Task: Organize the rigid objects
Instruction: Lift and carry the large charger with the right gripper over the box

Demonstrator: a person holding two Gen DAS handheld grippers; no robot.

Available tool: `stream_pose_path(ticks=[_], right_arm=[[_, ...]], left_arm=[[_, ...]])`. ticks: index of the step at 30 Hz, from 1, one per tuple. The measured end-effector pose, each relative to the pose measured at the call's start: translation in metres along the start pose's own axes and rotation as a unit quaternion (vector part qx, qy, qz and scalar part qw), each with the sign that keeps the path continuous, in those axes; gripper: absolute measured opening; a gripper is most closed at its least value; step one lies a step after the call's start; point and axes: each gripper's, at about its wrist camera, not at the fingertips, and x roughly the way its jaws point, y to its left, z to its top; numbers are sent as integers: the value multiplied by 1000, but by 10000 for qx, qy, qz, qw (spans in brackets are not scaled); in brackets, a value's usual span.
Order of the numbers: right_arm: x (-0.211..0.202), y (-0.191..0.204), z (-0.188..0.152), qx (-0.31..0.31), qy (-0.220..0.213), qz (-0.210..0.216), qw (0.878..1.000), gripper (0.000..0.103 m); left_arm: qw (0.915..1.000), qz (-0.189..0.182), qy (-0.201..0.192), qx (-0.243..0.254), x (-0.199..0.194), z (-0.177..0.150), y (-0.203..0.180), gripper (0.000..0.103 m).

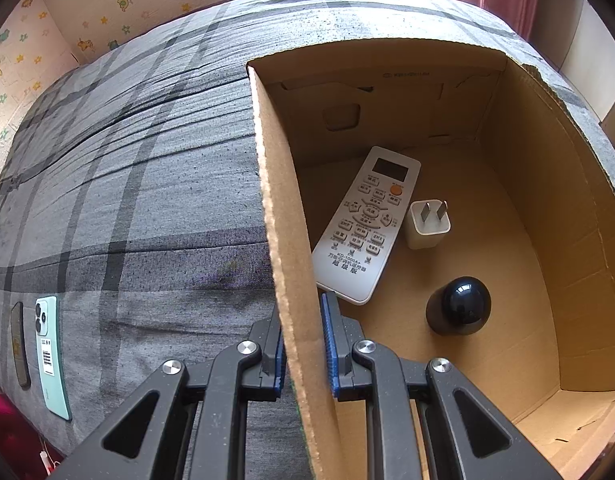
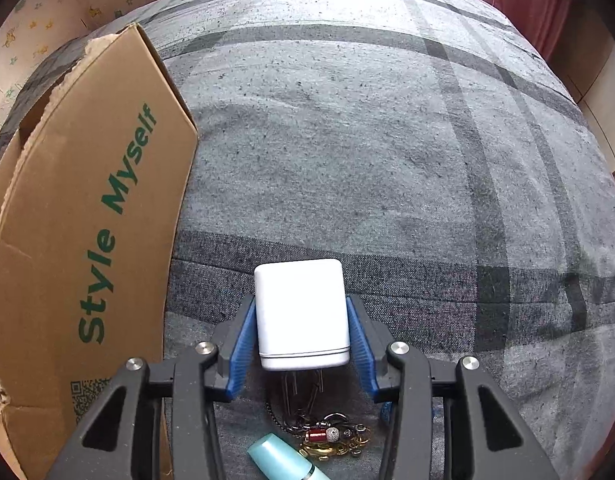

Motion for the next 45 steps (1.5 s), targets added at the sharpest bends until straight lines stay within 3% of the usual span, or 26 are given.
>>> stream_pose_path(ticks=[22, 31, 45], right_arm=[[-87, 11, 1, 63, -475, -34, 9988, 47], [-118, 38, 4, -134, -714, -42, 9974, 47], [-139, 101, 18, -729, -888, 280, 9930, 47]], left_arm=[[9999, 88, -12, 80, -1, -1, -5, 18], [10000, 38, -38, 41, -2, -2, -3, 18], [10000, 46, -45, 49, -2, -2, -3, 18]])
